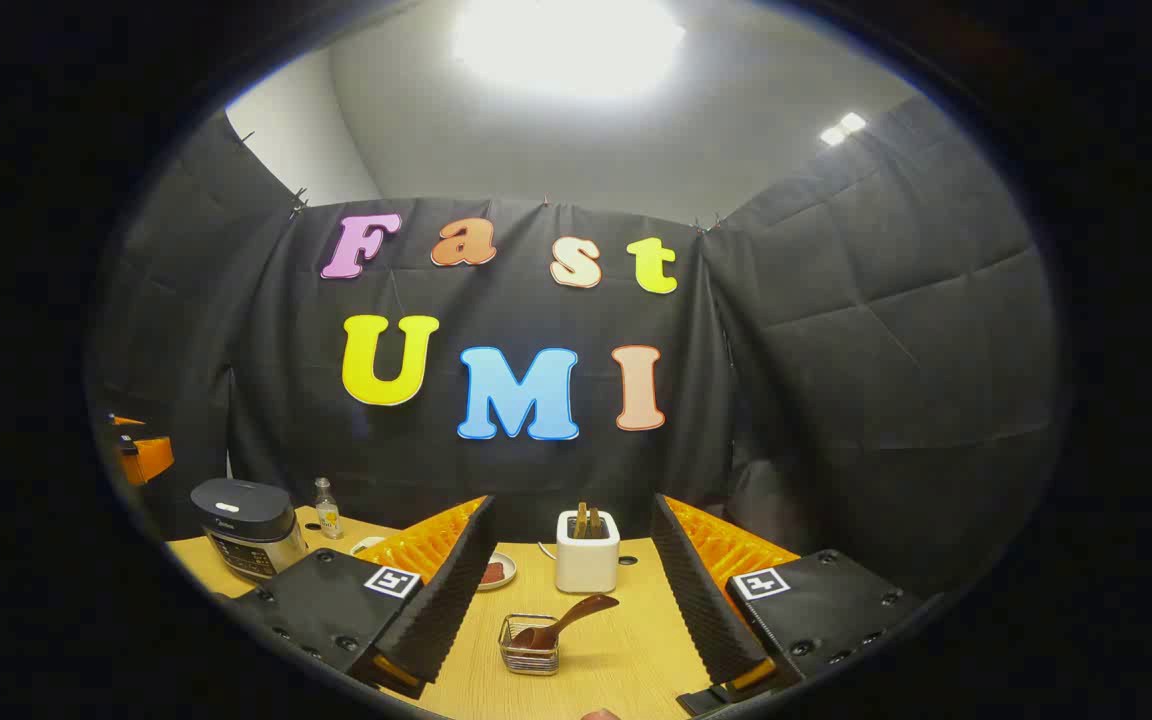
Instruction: Close the left gripper, press the button to open the rice cooker; take a wooden spoon from the chopstick holder with the right hand, scoop a spoonful of rice and pour it into the rice cooker, then put the wooden spoon back into the chopstick holder.
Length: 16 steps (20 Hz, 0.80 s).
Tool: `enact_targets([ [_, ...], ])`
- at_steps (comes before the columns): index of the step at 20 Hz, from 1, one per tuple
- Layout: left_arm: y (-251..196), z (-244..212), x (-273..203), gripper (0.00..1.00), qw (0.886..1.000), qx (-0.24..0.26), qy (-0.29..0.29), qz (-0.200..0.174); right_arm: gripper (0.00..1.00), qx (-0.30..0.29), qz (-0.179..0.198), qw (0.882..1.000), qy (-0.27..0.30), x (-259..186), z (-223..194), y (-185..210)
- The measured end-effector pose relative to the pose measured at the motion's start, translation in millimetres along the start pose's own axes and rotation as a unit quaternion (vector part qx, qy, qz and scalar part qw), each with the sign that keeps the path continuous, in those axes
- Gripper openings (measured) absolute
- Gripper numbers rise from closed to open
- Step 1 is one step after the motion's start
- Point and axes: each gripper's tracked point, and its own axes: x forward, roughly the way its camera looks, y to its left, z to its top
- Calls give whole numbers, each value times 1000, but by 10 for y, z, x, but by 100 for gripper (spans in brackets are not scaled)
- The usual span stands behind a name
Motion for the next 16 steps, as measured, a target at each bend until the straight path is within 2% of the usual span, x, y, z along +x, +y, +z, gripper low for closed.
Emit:
enact_targets([
  [16, 64, 50, -67, 86, 1000, 0, -1, 11, 98, -4, -5, 1000, 6, 7, -49, -80],
])
